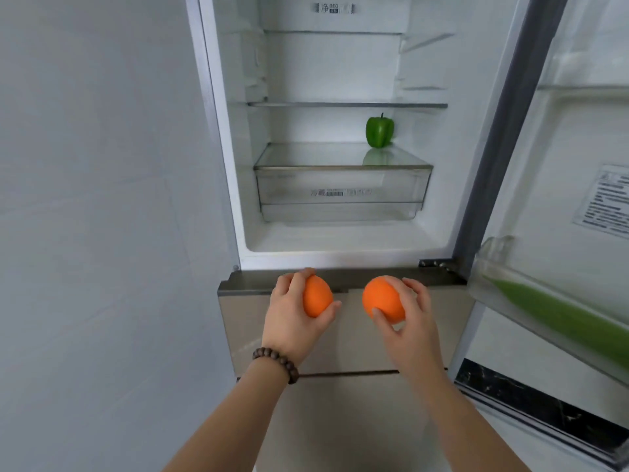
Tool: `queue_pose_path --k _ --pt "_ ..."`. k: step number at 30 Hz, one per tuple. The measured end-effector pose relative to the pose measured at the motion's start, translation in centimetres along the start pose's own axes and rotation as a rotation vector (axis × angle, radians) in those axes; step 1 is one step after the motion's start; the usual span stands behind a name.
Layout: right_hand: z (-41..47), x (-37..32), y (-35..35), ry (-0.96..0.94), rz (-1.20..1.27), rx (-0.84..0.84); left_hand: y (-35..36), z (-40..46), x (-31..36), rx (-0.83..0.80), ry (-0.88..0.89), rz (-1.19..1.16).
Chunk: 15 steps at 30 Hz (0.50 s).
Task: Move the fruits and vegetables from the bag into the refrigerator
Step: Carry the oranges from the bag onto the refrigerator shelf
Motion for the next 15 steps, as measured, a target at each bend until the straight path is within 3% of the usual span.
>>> queue_pose_path --k 7,15 --pt "7.4 0.6 3.4 -0.069 0.036 -0.012 2.3 7.6 1.6 0.039 0.065 -0.131" --pt "18.3 -5.6 7.0 -0.246 0.141 0.16 2.0 19.0 5.0 0.147 0.267 -0.291"
Point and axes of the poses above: each hand's wrist, its own z-axis towards the middle knuckle, its own y-axis out of the palm, x = y × z, the point moved 2 cm from there along z, towards the middle knuckle, and after that the axes turned 10 degrees about x, right-handed, at the moved point
